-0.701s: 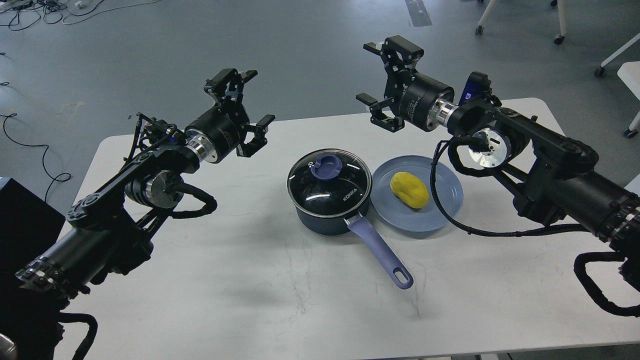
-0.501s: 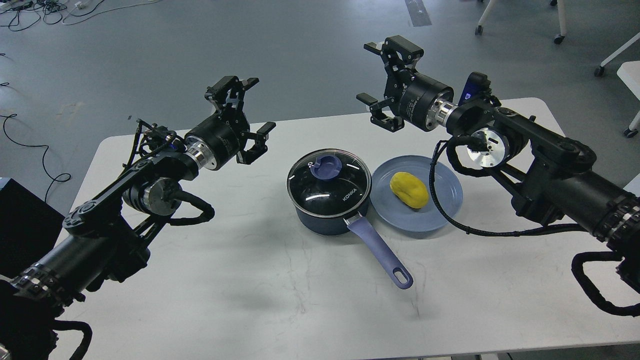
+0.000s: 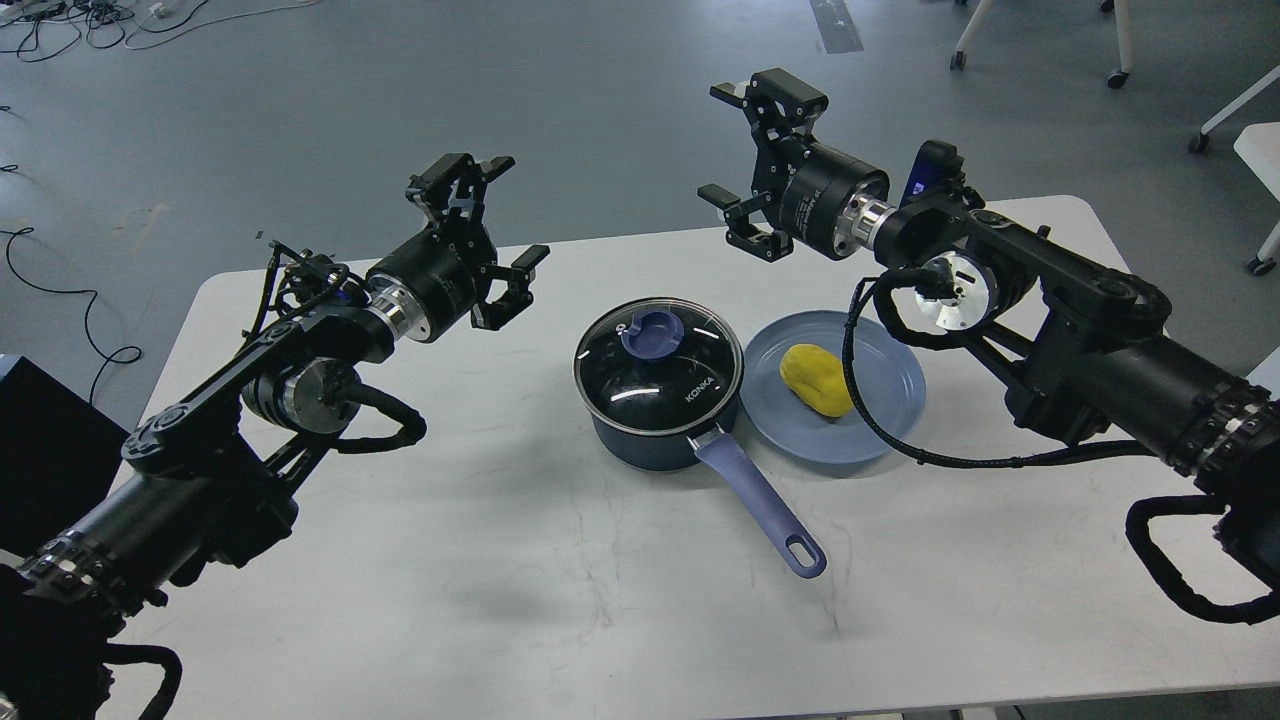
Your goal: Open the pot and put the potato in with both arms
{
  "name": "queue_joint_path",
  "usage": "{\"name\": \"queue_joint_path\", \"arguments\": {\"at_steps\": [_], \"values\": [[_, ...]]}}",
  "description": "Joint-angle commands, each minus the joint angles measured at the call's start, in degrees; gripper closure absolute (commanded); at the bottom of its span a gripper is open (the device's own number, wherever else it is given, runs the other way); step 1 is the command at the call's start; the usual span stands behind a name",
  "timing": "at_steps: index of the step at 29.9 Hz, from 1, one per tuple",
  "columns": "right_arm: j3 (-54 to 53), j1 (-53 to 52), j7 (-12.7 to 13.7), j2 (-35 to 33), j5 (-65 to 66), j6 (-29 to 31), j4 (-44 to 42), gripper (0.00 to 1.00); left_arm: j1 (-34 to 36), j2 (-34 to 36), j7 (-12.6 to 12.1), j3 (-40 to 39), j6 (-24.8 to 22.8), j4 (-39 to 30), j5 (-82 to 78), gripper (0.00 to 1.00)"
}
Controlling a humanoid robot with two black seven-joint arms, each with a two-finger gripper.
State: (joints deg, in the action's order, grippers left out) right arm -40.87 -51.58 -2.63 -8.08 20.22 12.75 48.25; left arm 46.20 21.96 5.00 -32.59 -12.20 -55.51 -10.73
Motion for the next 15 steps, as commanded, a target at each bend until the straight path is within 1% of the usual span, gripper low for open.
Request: {"name": "queue_joint_path", "arguments": {"at_steps": [1,15], "values": [[0.0,0.1,0.0,0.0,0.0,0.0,0.1,0.00,-0.1,-0.2,0.0,0.1,0.1,0.0,0.0,0.02],[0.2,0.2,-0.1,0.0,0.0,0.0,0.3,0.00,-0.1,-0.2,0.0,0.1,0.1,0.0,0.0,0.02]]}}
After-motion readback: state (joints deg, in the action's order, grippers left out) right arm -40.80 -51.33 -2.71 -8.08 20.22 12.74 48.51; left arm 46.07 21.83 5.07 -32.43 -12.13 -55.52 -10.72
